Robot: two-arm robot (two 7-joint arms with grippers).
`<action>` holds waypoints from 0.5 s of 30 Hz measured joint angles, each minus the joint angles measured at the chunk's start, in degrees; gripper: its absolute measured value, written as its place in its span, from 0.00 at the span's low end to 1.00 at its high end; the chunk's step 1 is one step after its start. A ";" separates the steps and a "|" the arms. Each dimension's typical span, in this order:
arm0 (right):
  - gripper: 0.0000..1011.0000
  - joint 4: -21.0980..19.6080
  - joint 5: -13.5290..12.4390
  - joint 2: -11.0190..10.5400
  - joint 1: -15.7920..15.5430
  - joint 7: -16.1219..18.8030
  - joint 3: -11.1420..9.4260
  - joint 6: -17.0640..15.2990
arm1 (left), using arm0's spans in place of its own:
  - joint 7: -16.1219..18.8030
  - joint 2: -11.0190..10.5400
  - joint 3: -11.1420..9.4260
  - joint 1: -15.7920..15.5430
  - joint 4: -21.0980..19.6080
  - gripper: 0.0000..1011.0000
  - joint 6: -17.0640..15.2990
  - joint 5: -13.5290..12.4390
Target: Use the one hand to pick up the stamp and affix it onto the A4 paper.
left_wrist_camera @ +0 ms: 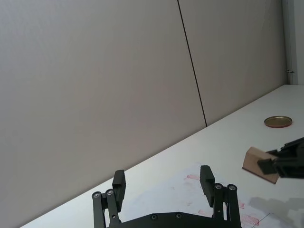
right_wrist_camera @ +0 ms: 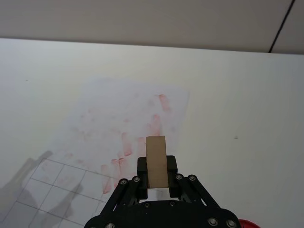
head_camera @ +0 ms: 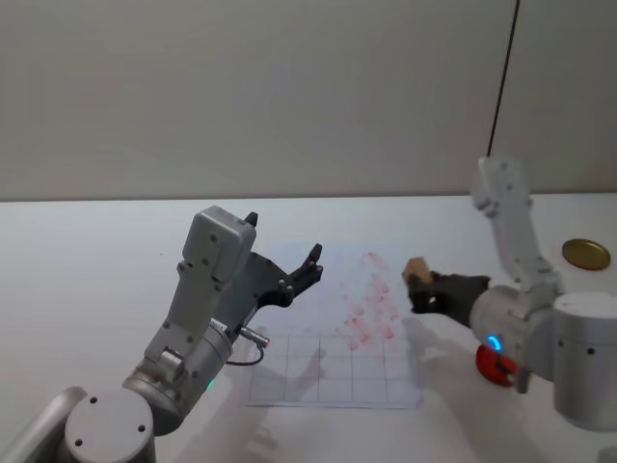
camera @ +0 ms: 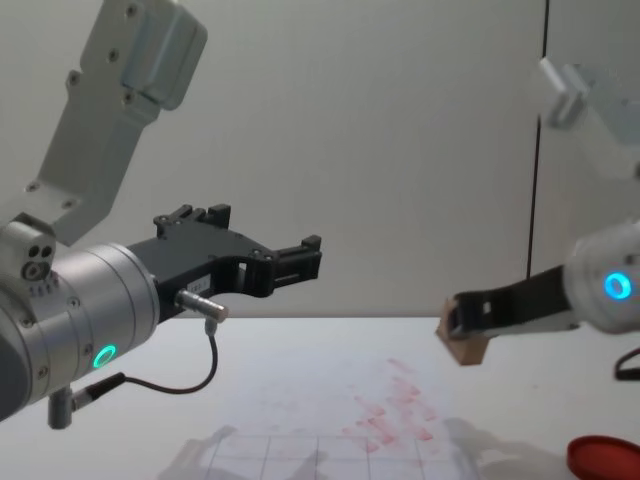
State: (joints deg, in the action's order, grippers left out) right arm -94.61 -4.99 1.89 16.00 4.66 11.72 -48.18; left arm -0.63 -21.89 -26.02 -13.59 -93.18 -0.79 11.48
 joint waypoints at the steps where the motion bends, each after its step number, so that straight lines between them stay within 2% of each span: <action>1: 0.21 0.50 0.02 0.17 0.24 0.18 0.09 -0.17 | 0.00 0.00 0.00 0.00 0.00 0.98 0.00 0.00; 6: 0.21 3.73 0.46 1.18 1.91 0.91 0.62 -1.47 | 0.00 0.00 0.00 0.00 0.00 0.98 0.00 0.00; 15: 0.21 9.40 2.25 3.12 5.46 0.66 1.23 -5.83 | 0.00 0.00 0.00 0.00 0.00 0.98 0.00 0.00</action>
State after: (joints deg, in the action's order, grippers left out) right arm -85.21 -2.74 5.01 21.46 5.32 12.95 -54.00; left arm -0.62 -21.90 -26.02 -13.59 -93.18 -0.80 11.48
